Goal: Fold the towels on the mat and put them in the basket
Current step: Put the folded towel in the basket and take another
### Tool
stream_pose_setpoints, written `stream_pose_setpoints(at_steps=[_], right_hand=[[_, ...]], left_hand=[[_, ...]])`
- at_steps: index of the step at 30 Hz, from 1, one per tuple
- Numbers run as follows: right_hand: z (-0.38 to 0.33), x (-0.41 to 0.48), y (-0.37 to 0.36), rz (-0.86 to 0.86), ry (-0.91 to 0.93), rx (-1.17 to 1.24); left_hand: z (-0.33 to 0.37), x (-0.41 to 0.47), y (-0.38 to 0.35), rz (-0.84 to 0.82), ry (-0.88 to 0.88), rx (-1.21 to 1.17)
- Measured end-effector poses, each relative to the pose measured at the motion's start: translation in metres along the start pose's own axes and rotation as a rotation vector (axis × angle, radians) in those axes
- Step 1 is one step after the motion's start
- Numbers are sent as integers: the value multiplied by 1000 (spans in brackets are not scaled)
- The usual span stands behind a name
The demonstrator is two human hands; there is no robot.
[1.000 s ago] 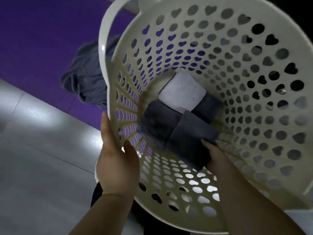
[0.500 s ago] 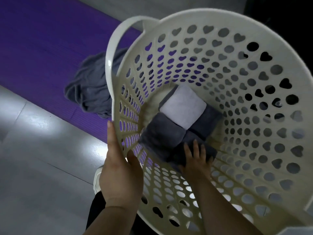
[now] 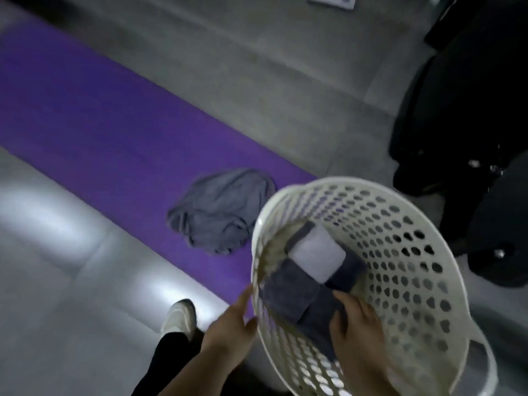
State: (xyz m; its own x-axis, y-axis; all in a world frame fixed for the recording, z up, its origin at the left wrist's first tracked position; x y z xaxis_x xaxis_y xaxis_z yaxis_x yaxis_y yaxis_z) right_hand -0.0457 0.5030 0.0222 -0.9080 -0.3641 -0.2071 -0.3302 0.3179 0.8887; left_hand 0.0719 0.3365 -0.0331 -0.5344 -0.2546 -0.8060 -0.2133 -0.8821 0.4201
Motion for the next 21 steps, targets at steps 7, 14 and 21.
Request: stream_pose_setpoints(at_steps=[7,14,21], right_hand=[[-185,57,-61,98,239,281],[-176,122,-311,-474,-58,-115],[-126,181,-445,-311,-9,-312]], left_hand=[[-70,57,148,110,-29,179],[-140,198,192,89,-184,619],[-210,363,120,-38,-107,483]])
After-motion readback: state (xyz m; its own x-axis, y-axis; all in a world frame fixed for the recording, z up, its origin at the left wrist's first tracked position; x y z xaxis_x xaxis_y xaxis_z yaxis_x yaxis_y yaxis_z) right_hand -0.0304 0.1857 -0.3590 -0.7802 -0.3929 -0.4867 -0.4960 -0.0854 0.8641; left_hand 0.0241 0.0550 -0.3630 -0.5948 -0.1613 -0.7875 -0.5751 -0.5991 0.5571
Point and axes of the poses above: each hand's wrist, its own x-axis towards the middle knuckle, its own y-axis out of the back of the hand, z = x × y, the point moved 8 cm from there along x, towards the middle knuckle, and after that the axes turned 1 degree about x, right-handed, at the moved point
